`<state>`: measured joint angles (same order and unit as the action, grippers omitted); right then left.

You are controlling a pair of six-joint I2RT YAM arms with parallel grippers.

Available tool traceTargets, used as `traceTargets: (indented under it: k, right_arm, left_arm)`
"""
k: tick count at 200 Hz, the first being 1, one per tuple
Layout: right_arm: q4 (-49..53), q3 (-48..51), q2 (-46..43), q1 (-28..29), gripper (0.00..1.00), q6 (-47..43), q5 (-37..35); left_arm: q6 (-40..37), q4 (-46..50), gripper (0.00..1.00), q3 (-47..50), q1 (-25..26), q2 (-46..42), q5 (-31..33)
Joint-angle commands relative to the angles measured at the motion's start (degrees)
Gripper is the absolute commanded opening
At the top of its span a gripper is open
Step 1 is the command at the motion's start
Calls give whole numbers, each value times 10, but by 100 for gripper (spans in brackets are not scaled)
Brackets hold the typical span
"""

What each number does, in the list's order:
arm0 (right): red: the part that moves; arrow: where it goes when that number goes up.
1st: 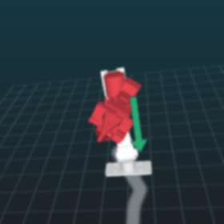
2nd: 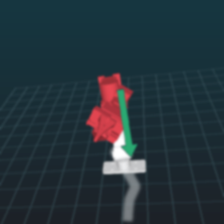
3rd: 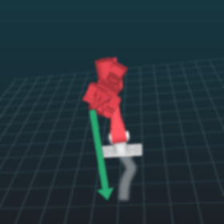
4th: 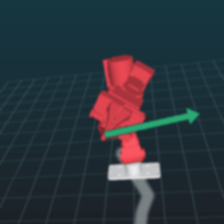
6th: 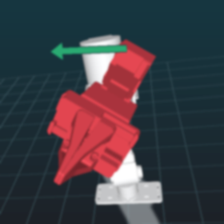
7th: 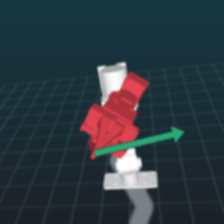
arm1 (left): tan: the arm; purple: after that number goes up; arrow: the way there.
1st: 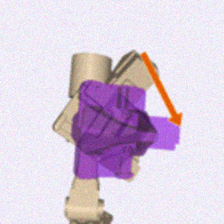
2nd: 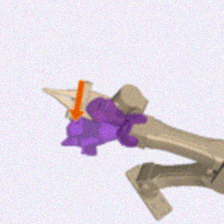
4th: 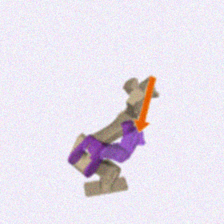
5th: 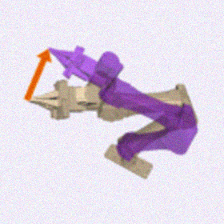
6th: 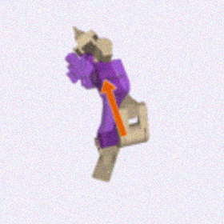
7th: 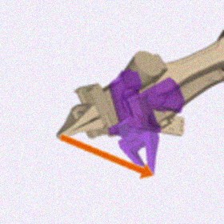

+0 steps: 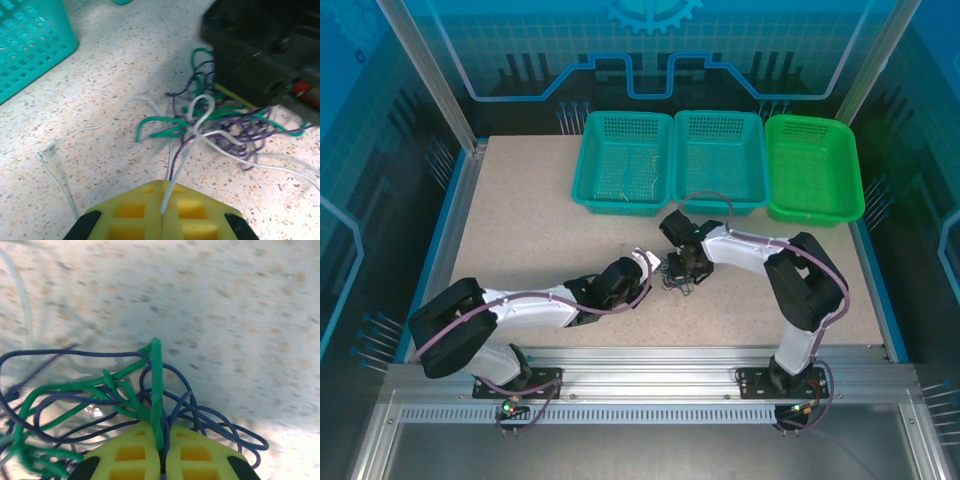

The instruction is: Untangle the cables

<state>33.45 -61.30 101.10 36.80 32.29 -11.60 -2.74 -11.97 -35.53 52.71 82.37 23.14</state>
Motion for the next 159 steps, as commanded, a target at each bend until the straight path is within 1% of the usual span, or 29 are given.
traceTargets:
  k: [1,19,49,57,67,110,123,132,147,159]
  right_arm:
    - [29,62,-62,-77,0,30,-80]
    - [6,106,-139,-156,0,47,-81]
    - [-19,191,-247,-302,0,93,-70]
    - [-28,208,-270,-334,0,101,-62]
    - [-30,218,-292,-362,0,104,-63]
    - [-19,236,-349,-424,0,127,-79]
    - [-29,242,-363,-448,0,119,-56]
    - [-31,241,-366,-451,0,112,-44]
    - [-33,240,-364,-443,0,104,-9]
    - [-32,239,-362,-426,0,100,15]
  left_arm:
    - [38,16,0,16,-12,-55,62]
    - [75,27,0,32,-43,-99,58]
    - [119,36,0,60,-97,-167,9]
    - [124,42,0,63,-107,-178,2]
    - [126,52,0,63,-116,-189,-3]
    - [151,84,0,55,-155,-217,-24]
    - [161,105,0,45,-164,-224,-30]
    - [158,115,0,34,-165,-229,-40]
    - [153,123,0,3,-166,-243,-76]
    - [144,130,0,-36,-166,-250,-96]
